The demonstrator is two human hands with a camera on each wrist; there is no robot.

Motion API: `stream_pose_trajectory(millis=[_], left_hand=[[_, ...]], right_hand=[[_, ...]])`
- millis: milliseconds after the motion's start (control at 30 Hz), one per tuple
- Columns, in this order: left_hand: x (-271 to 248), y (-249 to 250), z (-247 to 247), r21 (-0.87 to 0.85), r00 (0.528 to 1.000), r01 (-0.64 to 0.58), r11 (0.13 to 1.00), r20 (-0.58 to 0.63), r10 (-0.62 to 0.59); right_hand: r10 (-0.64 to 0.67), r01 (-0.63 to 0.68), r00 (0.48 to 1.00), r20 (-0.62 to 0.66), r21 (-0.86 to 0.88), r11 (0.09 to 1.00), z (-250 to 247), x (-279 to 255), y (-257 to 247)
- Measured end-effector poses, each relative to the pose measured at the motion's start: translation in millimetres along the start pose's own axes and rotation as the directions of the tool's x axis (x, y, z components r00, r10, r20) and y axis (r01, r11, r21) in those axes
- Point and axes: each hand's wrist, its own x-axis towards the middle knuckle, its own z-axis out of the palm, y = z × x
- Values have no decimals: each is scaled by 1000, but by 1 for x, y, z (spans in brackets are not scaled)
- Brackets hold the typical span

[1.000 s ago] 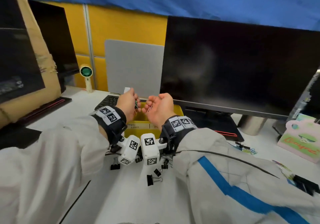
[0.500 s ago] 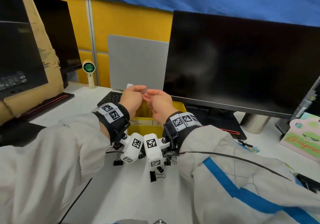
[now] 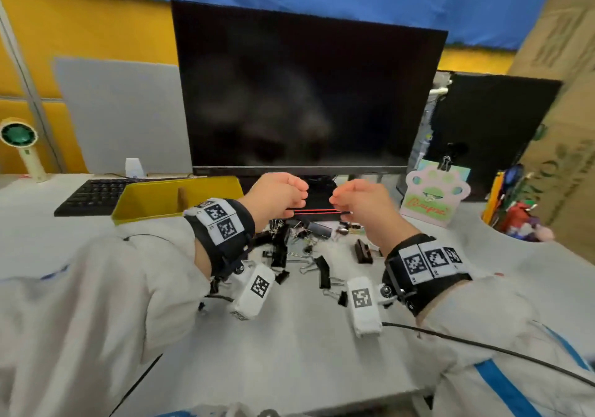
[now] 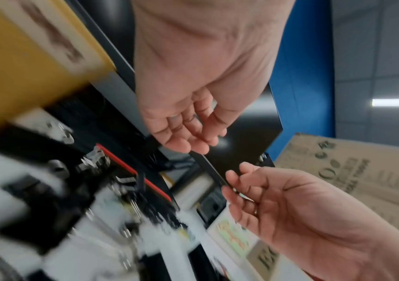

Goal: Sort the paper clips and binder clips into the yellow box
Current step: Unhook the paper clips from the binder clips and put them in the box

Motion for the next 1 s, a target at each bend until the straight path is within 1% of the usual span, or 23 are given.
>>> stream_pose_trajectory(millis=[100, 167, 233, 267, 367, 467, 533, 600, 667, 700, 867, 933, 1000], left_hand=[[6, -7, 57, 152, 988, -37, 988, 152, 14], [8, -12, 92, 272, 961, -93, 958, 276, 15], [10, -15, 122, 378, 922, -176, 909, 386, 18], [11, -16, 135, 423, 906, -222, 879, 422, 26], [11, -18, 168, 502, 870, -311, 807, 493, 29], [14, -20, 191, 560, 827, -415, 717, 561, 40], [17, -19, 202, 594, 795, -492, 637, 604, 51], [19, -18, 212, 610, 772, -532, 587, 634, 41], [20, -17, 219, 622, 768, -531, 575, 640, 15], [21, -18, 222, 631, 773, -526, 570, 634, 10], [24, -19, 224, 694, 826, -486, 531, 563, 20], [26, -21, 220, 716, 850, -448, 535, 527, 6], [29, -25, 214, 716, 873, -398, 573, 488, -4]], right_hand=[[24, -40, 989, -143, -109, 993, -64, -8, 28], [35, -71, 978, -206, -168, 983, -100, -13, 44], [55, -100, 979, -198, -227, 969, -128, -19, 56], [71, -115, 981, -178, -248, 962, -139, -23, 59], [105, -144, 985, -137, -311, 940, -166, -30, 64], [115, -150, 987, -109, -420, 895, -187, -32, 70], [130, -156, 988, -86, -487, 859, -195, -30, 75], [170, -180, 983, -68, -509, 842, -197, -29, 82], [196, -192, 979, -49, -518, 833, -194, -27, 87], [201, -193, 979, -43, -528, 827, -190, -25, 89], [193, -187, 980, -39, -499, 846, -173, -16, 91], [194, -187, 981, -29, -423, 886, -168, -14, 90], [196, -195, 980, -27, -313, 930, -161, -14, 91]])
